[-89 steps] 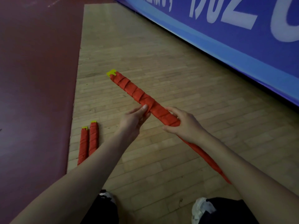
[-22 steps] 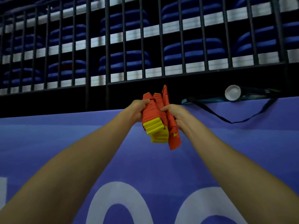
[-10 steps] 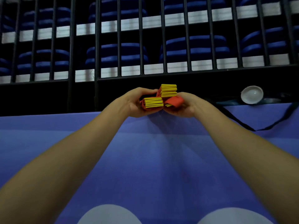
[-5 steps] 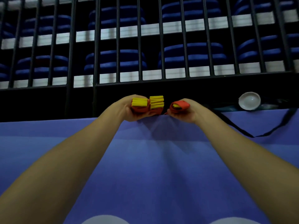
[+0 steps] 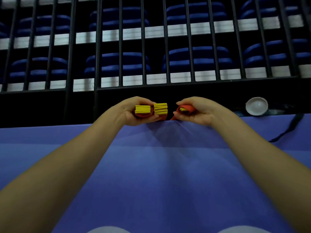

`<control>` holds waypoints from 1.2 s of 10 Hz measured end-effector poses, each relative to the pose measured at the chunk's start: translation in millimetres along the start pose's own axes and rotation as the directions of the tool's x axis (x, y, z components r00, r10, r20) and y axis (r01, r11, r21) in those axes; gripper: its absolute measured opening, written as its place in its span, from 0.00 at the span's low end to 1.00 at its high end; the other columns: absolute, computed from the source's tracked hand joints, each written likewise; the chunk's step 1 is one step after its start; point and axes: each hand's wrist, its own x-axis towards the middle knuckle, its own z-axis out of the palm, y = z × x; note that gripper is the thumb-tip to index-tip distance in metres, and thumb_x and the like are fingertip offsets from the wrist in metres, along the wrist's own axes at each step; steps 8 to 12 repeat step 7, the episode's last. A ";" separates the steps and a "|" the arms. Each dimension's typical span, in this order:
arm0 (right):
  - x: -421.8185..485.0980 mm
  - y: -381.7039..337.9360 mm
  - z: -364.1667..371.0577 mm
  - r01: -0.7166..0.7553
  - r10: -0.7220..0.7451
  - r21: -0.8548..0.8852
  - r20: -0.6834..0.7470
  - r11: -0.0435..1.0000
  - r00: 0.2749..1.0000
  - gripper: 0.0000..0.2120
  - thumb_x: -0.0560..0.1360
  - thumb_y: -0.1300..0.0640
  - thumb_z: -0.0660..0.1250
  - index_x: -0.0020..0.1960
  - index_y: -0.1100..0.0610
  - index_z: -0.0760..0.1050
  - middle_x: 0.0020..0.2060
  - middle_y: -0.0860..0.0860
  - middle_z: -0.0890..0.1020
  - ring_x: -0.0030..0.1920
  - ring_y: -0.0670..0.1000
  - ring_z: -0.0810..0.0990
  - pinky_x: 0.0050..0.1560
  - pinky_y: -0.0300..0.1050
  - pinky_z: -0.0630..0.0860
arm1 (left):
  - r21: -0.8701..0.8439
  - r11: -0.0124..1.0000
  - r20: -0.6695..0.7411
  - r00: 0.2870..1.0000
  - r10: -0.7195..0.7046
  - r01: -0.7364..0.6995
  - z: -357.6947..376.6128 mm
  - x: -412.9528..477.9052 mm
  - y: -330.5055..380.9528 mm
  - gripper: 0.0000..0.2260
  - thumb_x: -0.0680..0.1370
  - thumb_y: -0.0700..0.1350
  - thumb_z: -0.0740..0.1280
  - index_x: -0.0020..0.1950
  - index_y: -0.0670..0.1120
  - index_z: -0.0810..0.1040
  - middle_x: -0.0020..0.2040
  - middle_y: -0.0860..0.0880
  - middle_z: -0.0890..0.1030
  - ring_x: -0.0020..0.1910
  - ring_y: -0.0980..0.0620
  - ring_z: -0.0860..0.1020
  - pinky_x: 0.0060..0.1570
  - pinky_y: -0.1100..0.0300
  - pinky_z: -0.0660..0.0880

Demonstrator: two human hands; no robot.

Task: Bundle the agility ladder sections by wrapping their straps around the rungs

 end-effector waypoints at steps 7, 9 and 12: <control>-74.4 5.6 25.9 0.074 -0.116 -0.287 -0.134 0.955 0.984 0.05 0.78 0.58 0.65 0.53 0.58 0.73 0.49 0.54 0.76 0.47 0.56 0.80 0.45 0.49 0.79 | -0.026 0.992 -0.201 0.973 0.114 -0.122 8.0 -73.2 -11.2 0.10 0.80 0.39 0.63 0.60 0.35 0.72 0.55 0.37 0.75 0.50 0.42 0.78 0.46 0.50 0.81; -74.4 5.6 25.9 0.074 -0.116 -0.287 -0.134 0.955 0.984 0.05 0.78 0.58 0.65 0.53 0.58 0.73 0.49 0.54 0.76 0.47 0.56 0.80 0.45 0.49 0.79 | -0.026 0.992 -0.201 0.973 0.114 -0.122 8.0 -73.2 -11.2 0.10 0.80 0.39 0.63 0.60 0.35 0.72 0.55 0.37 0.75 0.50 0.42 0.78 0.46 0.50 0.81; -74.4 5.6 25.9 0.074 -0.116 -0.287 -0.134 0.955 0.984 0.05 0.78 0.58 0.65 0.53 0.58 0.73 0.49 0.54 0.76 0.47 0.56 0.80 0.45 0.49 0.79 | -0.026 0.992 -0.201 0.973 0.114 -0.122 8.0 -73.2 -11.2 0.10 0.80 0.39 0.63 0.60 0.35 0.72 0.55 0.37 0.75 0.50 0.42 0.78 0.46 0.50 0.81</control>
